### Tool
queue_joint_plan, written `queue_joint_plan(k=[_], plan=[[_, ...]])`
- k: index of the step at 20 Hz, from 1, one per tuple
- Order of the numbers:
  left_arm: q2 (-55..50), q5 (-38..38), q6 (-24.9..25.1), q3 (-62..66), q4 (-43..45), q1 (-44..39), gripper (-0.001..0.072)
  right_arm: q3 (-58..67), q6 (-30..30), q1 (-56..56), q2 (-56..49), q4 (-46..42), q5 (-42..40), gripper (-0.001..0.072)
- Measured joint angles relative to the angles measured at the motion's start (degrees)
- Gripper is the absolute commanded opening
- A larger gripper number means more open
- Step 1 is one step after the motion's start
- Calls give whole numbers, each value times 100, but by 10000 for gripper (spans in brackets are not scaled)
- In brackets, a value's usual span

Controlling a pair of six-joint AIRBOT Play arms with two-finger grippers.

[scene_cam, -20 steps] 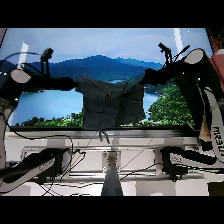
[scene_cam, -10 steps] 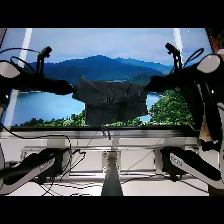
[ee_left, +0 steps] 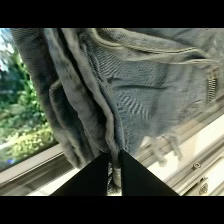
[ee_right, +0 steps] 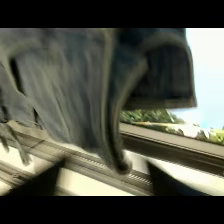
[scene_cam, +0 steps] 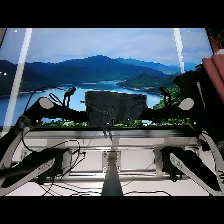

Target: Fold the clothes and pants, and hang the long-sleeved shirts on hangers.

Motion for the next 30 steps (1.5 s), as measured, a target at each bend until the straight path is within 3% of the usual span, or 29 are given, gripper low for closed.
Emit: queue_joint_plan(k=[9, 17, 22, 27, 28, 30], plan=[[-127, 422, 0, -227, -177, -170, 171, 343, 289, -4, -133, -310, -813, 699], [-129, 446, -2, -238, -181, -175, 171, 1414, 479, -258, -1617, -525, -376, 681], [-129, 452, 0, -240, -181, -175, 170, 1609, -382, -557, -2317, -63, 0, 678], [-129, 455, -2, -240, -181, -175, 171, 1646, -1698, -605, -2839, 1204, 168, 635], [-129, 457, -2, -240, -179, -175, 170, 1650, -1906, -577, -2887, 1467, 197, 568], [-129, 466, 0, -240, -177, -175, 170, 1650, -2210, -457, -2951, 1790, 210, 256]])
